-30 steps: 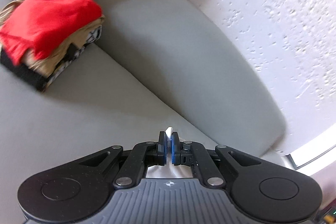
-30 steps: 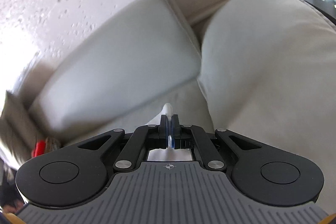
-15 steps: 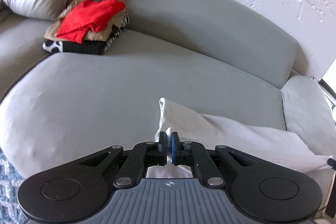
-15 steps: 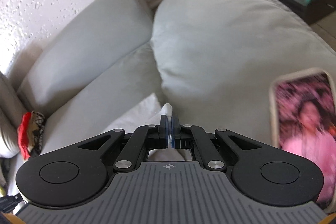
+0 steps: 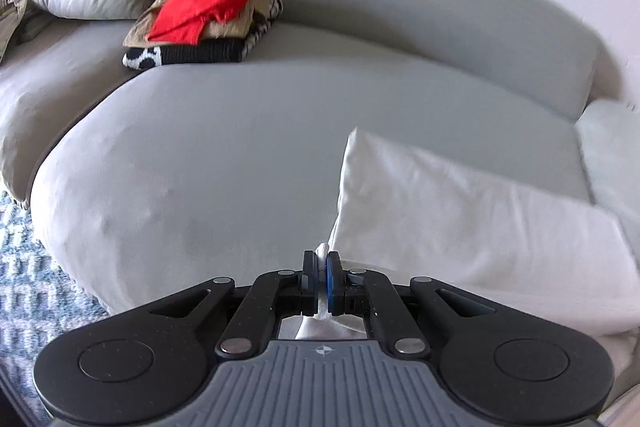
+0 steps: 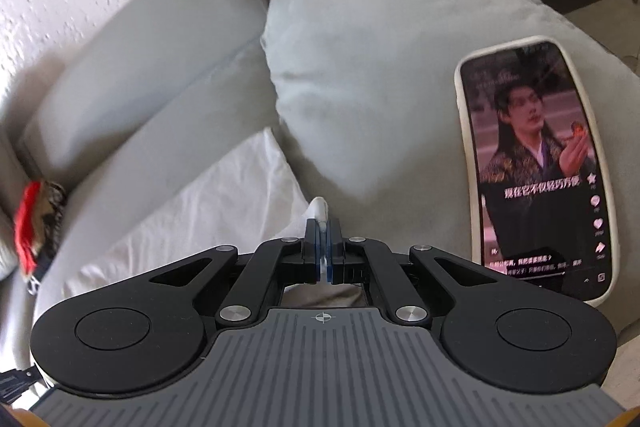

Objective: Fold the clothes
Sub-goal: 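Lift the hem with both grippers and fold it toward the collar, then open both grippers and release the folded hem onto the shirt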

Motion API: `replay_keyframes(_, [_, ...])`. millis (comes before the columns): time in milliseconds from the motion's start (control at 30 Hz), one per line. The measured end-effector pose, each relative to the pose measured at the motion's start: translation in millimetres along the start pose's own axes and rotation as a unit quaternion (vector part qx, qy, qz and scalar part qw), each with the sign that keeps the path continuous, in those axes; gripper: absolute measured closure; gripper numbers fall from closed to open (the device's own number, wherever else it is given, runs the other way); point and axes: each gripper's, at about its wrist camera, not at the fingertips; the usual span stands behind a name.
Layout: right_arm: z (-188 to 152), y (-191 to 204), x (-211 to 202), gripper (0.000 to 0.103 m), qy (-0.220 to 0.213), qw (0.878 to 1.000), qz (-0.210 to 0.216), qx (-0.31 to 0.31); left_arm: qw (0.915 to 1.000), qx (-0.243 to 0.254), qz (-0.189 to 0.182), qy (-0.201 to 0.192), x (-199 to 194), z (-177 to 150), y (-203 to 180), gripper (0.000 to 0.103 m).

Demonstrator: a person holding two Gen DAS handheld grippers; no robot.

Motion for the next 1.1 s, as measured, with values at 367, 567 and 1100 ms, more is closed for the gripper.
replay_keyframes(367, [-7,35,-45,0.055,-0.002,0.998,-0.011,-0.060,0.9968,0.013,0.038,-0.069,-49,-7,-1,0.058])
replay_keyframes(567, [2,88,1,0.051,0.099,0.988,0.016,-0.120,0.9924,0.102,-0.067,-0.019,-17,9,-58,0.063])
replay_keyframes(1100, [-7,88,26,0.064,0.295,0.938,0.010,-0.182,0.9337,0.256,-0.200,0.150,-1,-9,-70,0.075])
Point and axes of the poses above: each gripper's, at about its wrist camera, not at the fingertips, and x roughly the way its jaws point, y to its left, z to its top, and after that the axes turned 8 degrees about y, right-handed
